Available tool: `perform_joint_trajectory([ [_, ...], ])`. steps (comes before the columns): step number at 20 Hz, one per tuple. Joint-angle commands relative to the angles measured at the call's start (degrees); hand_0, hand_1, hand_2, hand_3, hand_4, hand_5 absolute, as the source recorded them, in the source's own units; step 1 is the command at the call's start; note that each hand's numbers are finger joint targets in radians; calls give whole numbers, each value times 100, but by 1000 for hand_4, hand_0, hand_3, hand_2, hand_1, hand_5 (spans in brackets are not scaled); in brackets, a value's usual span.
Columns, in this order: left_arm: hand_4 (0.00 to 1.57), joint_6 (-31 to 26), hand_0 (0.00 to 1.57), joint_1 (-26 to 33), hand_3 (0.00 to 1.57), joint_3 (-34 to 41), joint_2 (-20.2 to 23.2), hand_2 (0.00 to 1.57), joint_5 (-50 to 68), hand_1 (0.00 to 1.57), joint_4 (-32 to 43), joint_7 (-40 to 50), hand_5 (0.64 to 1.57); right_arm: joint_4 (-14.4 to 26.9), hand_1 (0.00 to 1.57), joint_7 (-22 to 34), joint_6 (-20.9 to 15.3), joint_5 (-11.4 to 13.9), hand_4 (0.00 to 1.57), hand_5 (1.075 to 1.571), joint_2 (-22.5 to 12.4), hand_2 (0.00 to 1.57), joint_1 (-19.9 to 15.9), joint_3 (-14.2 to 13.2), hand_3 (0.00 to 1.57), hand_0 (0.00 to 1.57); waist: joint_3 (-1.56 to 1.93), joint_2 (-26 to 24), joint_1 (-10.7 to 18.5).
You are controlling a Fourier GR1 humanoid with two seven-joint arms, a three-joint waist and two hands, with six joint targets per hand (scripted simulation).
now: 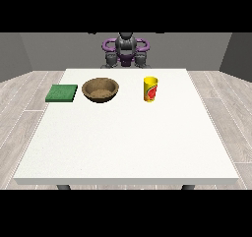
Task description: Pick the cup and pour the ball into the bowl, then pick the bowl and place it on the pad
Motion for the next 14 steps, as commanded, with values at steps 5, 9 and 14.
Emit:
perform_joint_trajectory([
  [5, 0, 0, 0, -1234, 0, 235, 144, 0, -247, 0, 154, -527, 1507, 56, 0, 325, -283, 618, 131, 1570, 52, 0, -1826, -47, 0, 0, 3, 1834, -371],
  [9, 0, -215, 0, -1767, 0, 921, 534, 0, -190, 0, 574, -1357, 1507, -169, 0, -497, 276, 216, 0, 1569, -294, 0, -1627, -285, 0, 0, 6, 2920, -729],
  [14, 0, -183, 0, -2335, 0, 1093, 876, 0, -684, 0, 1179, -2018, 1459, -140, 0, -898, 431, 109, 0, 1568, -220, 0, -1919, -510, 0, 0, 6, 3630, -978],
])
